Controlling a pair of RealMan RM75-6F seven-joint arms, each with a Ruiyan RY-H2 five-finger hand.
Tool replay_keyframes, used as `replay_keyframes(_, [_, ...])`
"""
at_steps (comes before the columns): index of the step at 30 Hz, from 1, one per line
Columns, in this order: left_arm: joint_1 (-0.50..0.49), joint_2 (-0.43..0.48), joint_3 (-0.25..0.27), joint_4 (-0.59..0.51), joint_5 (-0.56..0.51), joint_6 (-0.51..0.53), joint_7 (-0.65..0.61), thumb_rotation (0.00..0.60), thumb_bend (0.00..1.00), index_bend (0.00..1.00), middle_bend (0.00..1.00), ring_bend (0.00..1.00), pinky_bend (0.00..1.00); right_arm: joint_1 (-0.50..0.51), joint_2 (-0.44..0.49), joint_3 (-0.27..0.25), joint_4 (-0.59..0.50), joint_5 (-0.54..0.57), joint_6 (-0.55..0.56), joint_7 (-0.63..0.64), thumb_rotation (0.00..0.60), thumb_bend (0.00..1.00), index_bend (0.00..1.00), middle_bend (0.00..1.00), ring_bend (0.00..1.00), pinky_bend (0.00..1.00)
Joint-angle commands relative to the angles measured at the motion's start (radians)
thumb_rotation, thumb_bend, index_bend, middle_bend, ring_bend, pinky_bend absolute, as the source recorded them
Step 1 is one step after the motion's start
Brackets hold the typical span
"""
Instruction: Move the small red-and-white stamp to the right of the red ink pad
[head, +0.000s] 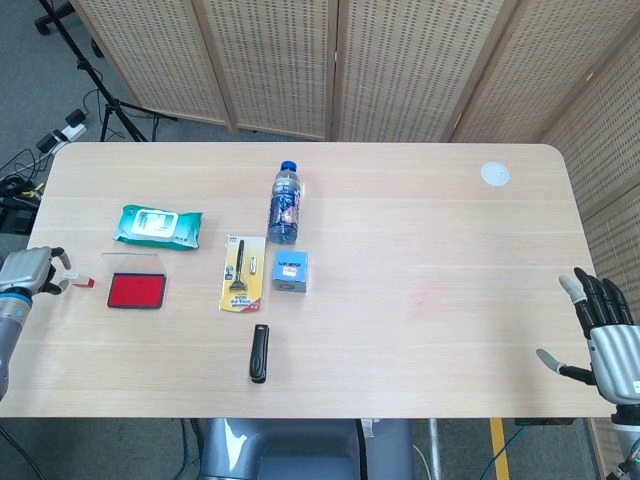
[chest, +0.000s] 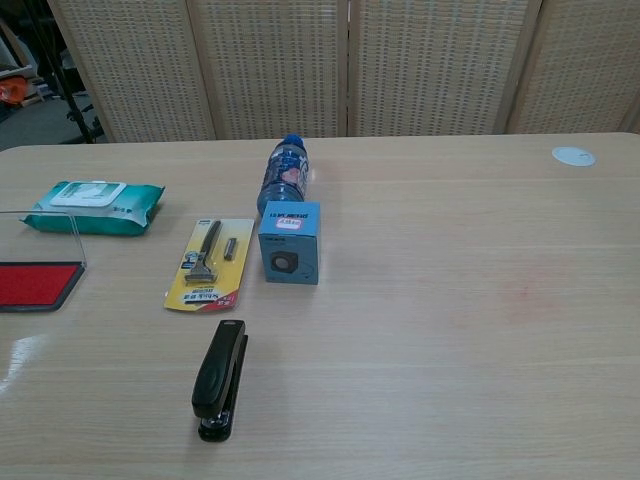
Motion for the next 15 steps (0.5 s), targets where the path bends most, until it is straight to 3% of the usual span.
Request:
replay_keyframes(1, [-0.002, -0.007, -0.003, 0.004, -0.005, -0.005, 0.009, 0.6, 0.33, 0.53, 1.0, 0.92, 0.91, 0.001, 0.0, 0.0, 0.001, 0.001, -0.002, 0.002, 0.6, 0.0, 0.0, 0.0, 0.0, 0.0])
replay_keyframes(15, [-0.002, -0.019, -0.004, 0.01, -0.007, -0.007, 0.022, 0.6, 0.35, 0.56, 1.0, 0.92, 0.91, 0.001, 0.001, 0.0, 0.006, 0.002, -0.002, 0.014, 0.6, 0.0, 0.0, 0.0, 0.0, 0.0])
